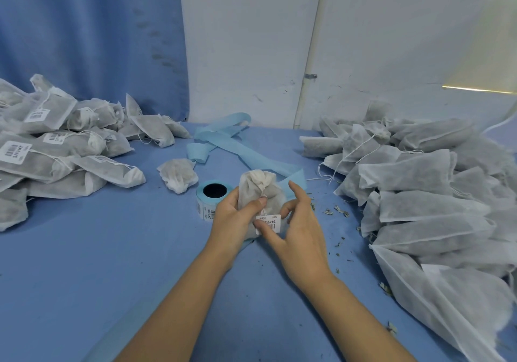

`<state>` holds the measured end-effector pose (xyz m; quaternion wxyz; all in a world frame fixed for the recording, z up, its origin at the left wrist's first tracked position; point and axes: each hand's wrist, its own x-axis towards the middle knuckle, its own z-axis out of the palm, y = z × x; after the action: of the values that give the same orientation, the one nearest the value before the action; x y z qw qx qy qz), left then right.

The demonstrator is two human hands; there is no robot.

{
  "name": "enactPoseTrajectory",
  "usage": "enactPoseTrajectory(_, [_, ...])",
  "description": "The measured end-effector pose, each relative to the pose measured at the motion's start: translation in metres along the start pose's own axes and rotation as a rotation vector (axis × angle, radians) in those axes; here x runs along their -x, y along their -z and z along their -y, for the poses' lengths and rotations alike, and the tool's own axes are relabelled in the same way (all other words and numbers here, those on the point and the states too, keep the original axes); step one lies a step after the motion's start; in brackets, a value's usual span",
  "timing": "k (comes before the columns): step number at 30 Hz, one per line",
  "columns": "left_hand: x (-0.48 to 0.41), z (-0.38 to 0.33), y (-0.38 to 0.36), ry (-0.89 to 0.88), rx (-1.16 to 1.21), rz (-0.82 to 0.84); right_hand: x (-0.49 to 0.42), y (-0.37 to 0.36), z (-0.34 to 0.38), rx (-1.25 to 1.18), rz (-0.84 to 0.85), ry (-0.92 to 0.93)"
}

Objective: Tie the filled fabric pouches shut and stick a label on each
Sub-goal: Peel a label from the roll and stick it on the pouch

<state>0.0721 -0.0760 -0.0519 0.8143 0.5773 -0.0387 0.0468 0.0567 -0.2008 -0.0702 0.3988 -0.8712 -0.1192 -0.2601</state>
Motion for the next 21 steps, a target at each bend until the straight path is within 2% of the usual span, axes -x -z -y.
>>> enactPoseTrajectory(6, [-0.0013,0.0004,0.0016,0.123,0.141,0.002,0.0008,-0.0008,-0.0013,-0.124,0.015,-0.094])
enactPoseTrajectory(9, [-0.0015,-0.0005,-0.0009,0.165,0.218,0.078,0.0,-0.0012,-0.0011,-0.326,0.083,-0.219])
enactPoseTrajectory(12, [-0.0008,-0.0021,-0.0015,0.199,0.318,0.193,-0.0016,-0.0006,0.0008,-0.537,0.02,-0.311])
enactPoseTrajectory(14, [0.0002,-0.0016,0.0004,0.243,0.297,0.262,-0.0033,-0.0003,0.0022,-0.64,-0.033,-0.361])
enactPoseTrajectory(17, [0.001,0.0013,0.0037,0.285,0.196,0.27,-0.0052,0.0007,0.0039,-0.738,-0.101,-0.412])
enactPoseTrajectory(21, [-0.0004,0.003,0.0056,0.311,0.242,0.243,-0.0062,0.0024,0.0062,-0.873,-0.063,-0.511])
